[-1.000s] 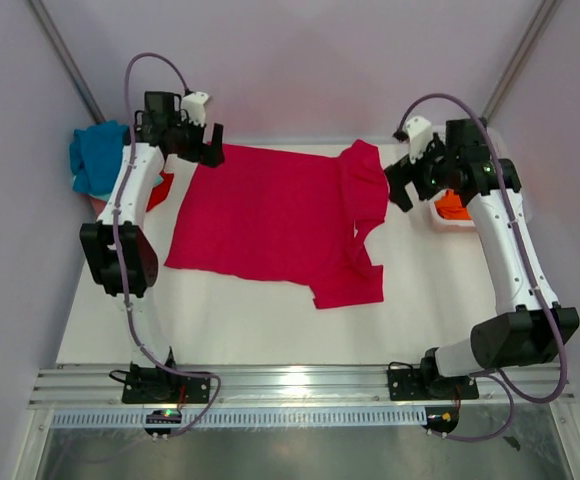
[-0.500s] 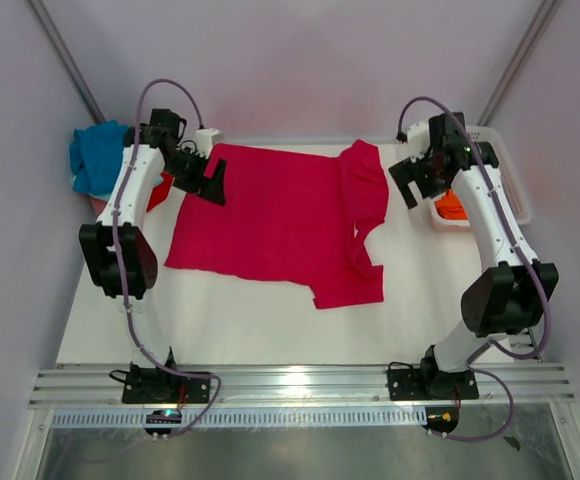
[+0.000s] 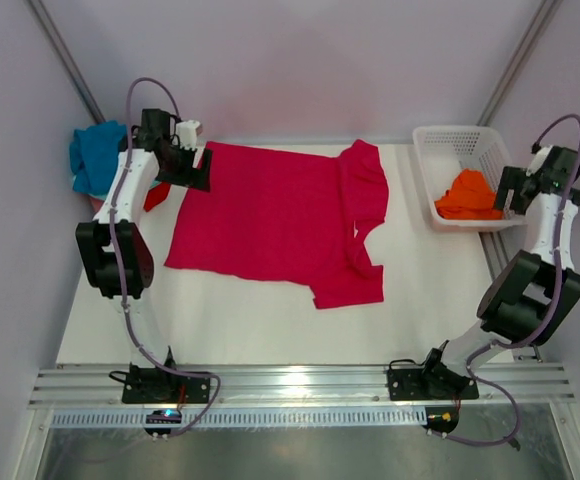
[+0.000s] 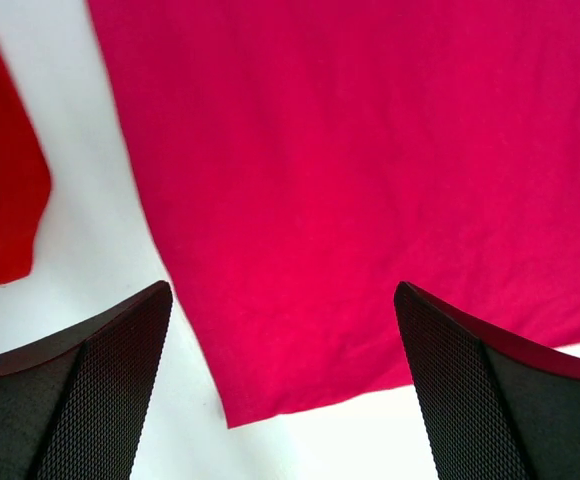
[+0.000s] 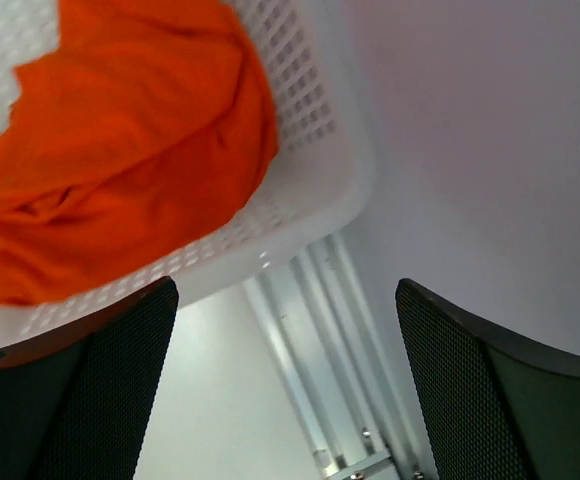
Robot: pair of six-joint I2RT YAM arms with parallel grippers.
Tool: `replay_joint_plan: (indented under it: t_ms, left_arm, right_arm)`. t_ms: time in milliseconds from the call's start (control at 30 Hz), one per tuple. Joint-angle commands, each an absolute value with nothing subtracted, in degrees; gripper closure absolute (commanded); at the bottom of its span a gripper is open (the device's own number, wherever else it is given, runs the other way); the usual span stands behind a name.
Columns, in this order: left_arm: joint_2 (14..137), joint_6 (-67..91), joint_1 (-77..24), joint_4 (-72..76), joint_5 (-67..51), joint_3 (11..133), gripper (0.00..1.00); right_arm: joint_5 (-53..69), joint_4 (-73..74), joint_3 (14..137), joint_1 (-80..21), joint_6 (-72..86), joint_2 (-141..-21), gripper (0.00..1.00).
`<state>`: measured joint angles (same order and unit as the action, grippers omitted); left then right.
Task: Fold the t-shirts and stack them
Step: Flatten the tshirt out
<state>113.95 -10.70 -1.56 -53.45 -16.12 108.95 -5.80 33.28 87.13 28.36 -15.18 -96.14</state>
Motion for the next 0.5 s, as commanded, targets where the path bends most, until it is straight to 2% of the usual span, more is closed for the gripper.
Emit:
replay_joint_plan:
  t_ms: [0, 33, 100, 133, 200, 467]
  left_arm:
    - [112.23, -9.23, -0.26, -49.57, -12.39, 110.39, 0.06]
    - [112.41, -9.49, -0.26, -49.74, -12.57, 110.48, 0.05]
    - [112.67, -10.45, -0.26, -50.88, -14.32, 110.39, 0.03]
    - [112.85, -10.72, -0.26, -51.32, -14.94, 110.3, 0.04]
    - [113.2, -12.03, -0.26, -52.72, -16.61, 110.13, 0.03]
    - [116.01, -15.38, 3.95, -58.18, -23.73, 109.69, 0.04]
  right_arm:
    - [18.69, 23.84, 77.02, 28.74, -13.79, -87.38, 0.07]
    - [28.12, 25.3, 74.03, 28.83, -15.28, -86.75, 0.08]
    - [37.13, 30.31, 72.6, 28.74, -18.63, -86.75, 0.1]
    - [45.53, 32.85, 72.6, 28.65, -19.68, -87.1, 0.11]
    - [49.82, 38.83, 72.77, 27.87, -23.19, -88.15, 0.12]
    - [38.51, 46.39, 64.69, 12.5, -37.61, -79.98, 0.12]
